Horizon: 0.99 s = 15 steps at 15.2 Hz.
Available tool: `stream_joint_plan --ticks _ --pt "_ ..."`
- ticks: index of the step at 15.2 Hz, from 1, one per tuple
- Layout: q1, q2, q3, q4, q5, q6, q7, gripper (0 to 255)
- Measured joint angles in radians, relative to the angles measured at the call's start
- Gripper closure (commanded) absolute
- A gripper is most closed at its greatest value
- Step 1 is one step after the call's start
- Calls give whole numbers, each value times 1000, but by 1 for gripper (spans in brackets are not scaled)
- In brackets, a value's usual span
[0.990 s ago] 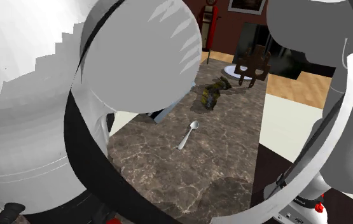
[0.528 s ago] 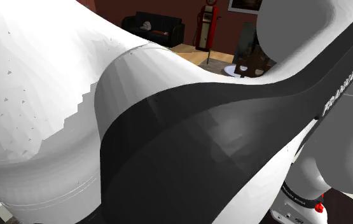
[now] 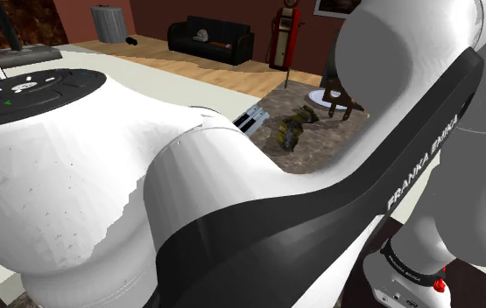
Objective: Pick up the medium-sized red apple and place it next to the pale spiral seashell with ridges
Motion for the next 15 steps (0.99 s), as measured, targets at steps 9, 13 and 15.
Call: stream_joint_plan --ticks 9,13,15 --pt "4 13 -8 -27 -14 35 8 0" --pt "4 13 -8 -27 -14 36 8 0" --pt "4 13 -8 -27 -14 36 8 0"
